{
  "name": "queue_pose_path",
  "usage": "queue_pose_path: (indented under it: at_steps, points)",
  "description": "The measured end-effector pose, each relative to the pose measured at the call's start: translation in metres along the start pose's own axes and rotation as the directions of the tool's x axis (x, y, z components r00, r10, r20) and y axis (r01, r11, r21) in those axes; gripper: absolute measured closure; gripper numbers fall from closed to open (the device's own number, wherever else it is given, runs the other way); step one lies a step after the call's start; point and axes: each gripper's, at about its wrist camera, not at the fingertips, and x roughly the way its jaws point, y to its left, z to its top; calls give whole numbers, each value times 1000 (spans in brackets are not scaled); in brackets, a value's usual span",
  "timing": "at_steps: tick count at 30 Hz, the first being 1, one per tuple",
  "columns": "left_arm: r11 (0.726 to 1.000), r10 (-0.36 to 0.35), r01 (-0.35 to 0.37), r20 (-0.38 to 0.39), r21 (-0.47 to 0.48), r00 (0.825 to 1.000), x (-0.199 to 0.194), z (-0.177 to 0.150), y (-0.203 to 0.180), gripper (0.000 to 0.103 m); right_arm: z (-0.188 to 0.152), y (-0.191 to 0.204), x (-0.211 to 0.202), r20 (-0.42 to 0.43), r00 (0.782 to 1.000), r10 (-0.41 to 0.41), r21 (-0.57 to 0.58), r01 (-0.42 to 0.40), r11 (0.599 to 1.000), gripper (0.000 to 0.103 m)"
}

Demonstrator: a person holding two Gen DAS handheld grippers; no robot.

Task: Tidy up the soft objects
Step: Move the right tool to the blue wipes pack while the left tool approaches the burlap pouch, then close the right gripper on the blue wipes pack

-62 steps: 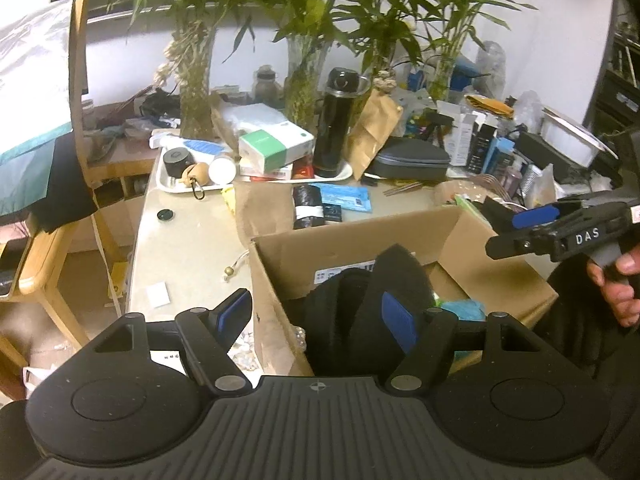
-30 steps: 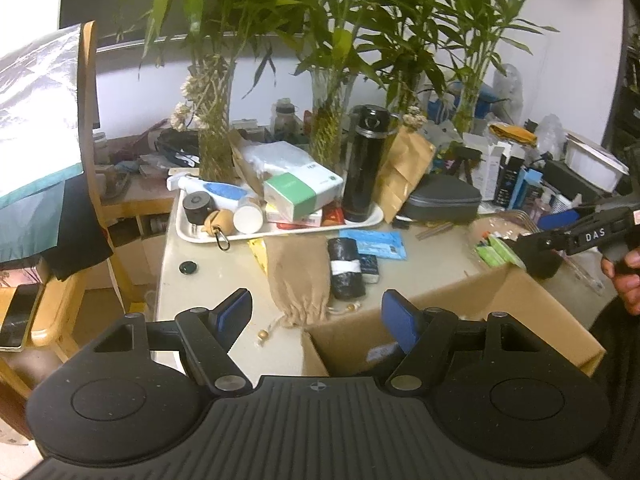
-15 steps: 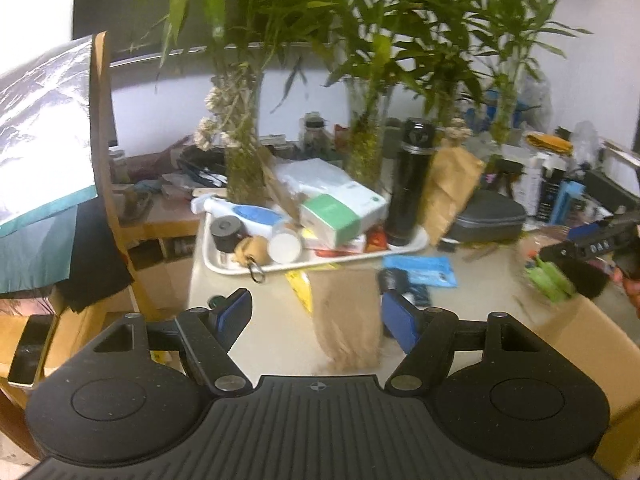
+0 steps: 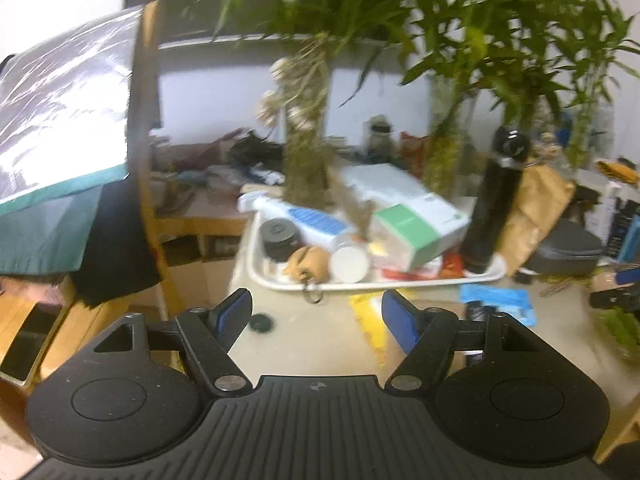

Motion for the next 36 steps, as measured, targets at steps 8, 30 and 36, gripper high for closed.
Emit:
queue_pose_path:
  at_steps: [8, 30, 36]
  points:
    - [1000, 6, -7, -22, -27, 1000, 3, 0, 4, 32, 3, -3, 5, 51, 996, 71, 31, -73, 997, 0]
    - [996, -26, 17, -103, -88, 994, 12, 3, 10, 32, 10, 30, 63, 25, 994, 106, -227, -98, 969, 1]
    - [996, -45, 34, -138, -83, 989, 15, 3, 7, 32, 8, 30, 82, -12, 994, 105, -254, -105, 962, 6]
